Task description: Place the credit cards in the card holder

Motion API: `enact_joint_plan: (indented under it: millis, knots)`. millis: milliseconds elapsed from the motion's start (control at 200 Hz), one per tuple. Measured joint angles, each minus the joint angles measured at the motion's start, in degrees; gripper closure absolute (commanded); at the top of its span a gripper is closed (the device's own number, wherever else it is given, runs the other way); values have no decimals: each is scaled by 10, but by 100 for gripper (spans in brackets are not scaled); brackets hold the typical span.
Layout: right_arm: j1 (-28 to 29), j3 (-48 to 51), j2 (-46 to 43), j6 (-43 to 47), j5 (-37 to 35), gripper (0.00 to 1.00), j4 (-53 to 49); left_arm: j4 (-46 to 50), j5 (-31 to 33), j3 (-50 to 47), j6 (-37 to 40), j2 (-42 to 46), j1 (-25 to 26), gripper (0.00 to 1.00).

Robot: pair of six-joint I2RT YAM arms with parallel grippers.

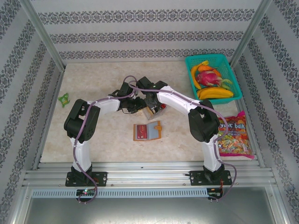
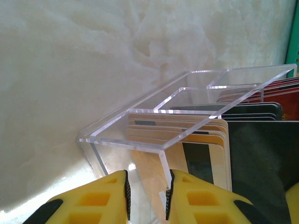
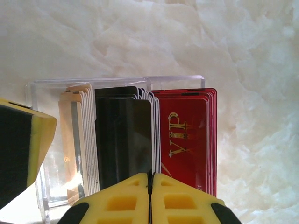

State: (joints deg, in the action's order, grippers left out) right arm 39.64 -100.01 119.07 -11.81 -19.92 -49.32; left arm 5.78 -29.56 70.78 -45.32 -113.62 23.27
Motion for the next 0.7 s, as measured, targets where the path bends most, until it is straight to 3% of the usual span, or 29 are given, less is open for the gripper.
enact_joint_plan:
  millis: [210,330,405,640,699]
  knots:
    - [0,0,-7,1,0,91,-1,0,0,0,0,0,0,75]
    - [0,0,-7,2,0,86,-2,0,0,0,0,0,0,75]
    - [0,0,-7,0,7,75,-2,0,0,0,0,0,0,75]
    - [-8,0,-7,-5,48,68,-2,2,0,0,0,1,0,75]
    - [-12,0,-7,-7,59,62,-2,2,0,0,0,1,0,75]
